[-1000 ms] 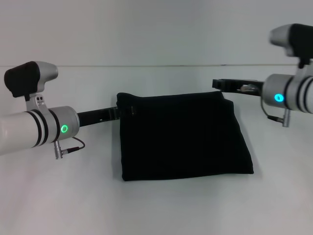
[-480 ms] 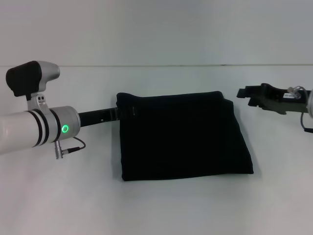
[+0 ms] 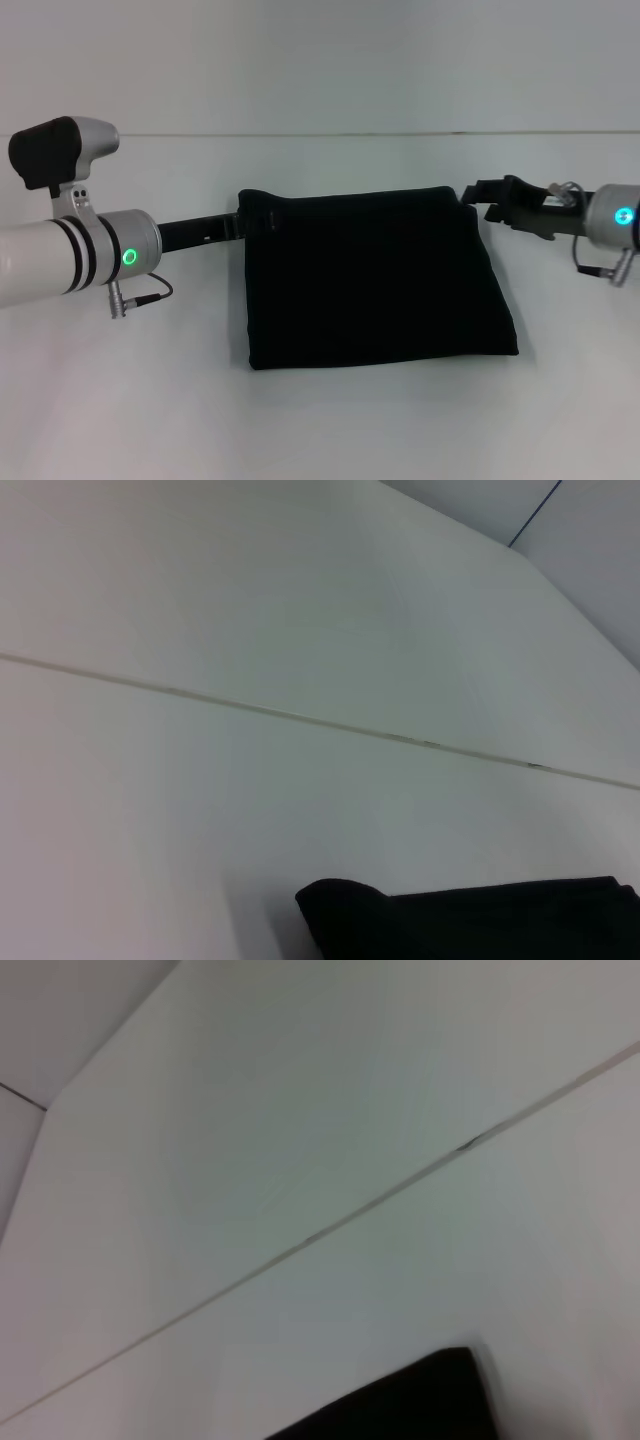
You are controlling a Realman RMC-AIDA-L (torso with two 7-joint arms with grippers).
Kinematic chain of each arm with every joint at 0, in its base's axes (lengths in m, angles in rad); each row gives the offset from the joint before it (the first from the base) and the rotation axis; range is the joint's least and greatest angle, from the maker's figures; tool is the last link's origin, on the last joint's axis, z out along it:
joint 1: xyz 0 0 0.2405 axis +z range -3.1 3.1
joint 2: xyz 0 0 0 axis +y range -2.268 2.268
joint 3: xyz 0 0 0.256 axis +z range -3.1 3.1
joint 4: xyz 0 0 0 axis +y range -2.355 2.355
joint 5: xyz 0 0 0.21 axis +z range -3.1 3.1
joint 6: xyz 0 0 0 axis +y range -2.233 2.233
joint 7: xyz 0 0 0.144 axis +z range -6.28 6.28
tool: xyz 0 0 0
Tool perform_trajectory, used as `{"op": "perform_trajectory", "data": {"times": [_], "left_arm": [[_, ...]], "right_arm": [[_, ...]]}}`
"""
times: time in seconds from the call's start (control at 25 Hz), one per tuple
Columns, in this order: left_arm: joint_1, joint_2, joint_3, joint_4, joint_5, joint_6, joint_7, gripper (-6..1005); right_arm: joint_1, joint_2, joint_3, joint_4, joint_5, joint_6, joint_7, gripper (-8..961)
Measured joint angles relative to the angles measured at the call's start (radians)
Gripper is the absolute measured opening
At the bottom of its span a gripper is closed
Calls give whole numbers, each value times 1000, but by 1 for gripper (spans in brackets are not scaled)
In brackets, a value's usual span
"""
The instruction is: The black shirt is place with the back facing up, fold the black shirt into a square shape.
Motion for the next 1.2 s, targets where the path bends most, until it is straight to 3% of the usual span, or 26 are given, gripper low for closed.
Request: {"op": "perform_trajectory", "data": {"times": [0.2, 0.36, 1.2], "left_arm": [[2, 0, -2, 1, 0, 6, 0, 951], [3, 0, -4, 2, 0, 11, 0, 951], [7, 0, -6, 2, -8, 18, 11, 950]], "right_arm": [[19, 40, -2, 6, 0, 57, -11, 507], [24, 54, -5, 7, 0, 87, -12, 507], [19, 63, 2, -4, 25, 104, -40, 507]]}}
